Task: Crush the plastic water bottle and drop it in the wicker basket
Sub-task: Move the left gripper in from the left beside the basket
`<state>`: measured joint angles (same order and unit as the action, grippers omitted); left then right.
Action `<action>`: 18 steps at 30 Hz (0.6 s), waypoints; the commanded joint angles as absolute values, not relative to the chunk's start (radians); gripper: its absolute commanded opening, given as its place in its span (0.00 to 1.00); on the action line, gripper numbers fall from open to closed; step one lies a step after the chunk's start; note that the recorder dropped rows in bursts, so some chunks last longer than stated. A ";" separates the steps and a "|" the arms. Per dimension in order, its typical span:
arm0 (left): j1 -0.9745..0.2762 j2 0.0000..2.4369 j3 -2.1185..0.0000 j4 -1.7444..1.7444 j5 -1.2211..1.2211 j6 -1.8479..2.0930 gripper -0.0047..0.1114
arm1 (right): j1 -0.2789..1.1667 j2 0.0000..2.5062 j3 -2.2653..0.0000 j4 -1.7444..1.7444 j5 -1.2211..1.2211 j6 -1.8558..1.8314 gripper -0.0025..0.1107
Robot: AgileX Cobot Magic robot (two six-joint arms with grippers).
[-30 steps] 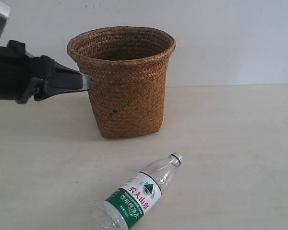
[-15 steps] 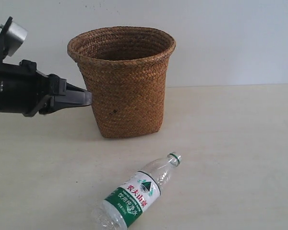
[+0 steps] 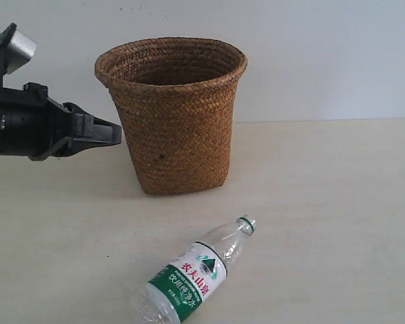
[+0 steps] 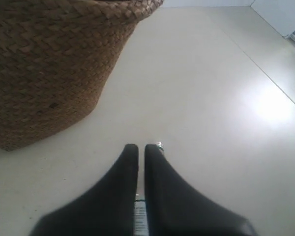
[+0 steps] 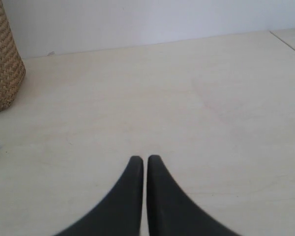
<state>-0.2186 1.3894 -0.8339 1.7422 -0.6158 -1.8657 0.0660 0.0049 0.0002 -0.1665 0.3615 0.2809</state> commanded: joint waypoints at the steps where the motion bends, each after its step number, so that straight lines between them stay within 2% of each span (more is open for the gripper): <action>1: -0.222 1.390 -0.829 1.744 -0.597 -1.838 0.08 | 0.060 0.000 0.000 -0.171 0.363 0.284 0.02; 3: -0.220 1.390 -0.829 1.723 -0.593 -1.758 0.08 | 0.060 0.000 0.000 -0.171 0.363 0.282 0.02; 11: -0.220 1.390 -0.826 1.274 -0.680 -1.202 0.08 | 0.060 0.000 0.000 -0.171 0.363 0.282 0.02; 18: -0.225 1.396 -0.761 0.945 -0.648 -0.669 0.08 | 0.060 0.000 0.000 -0.171 0.363 0.282 0.02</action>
<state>-0.2186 1.3894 -0.7906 1.0583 -0.6627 -0.8892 0.0660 0.0049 0.0002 -0.1665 0.3615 0.2809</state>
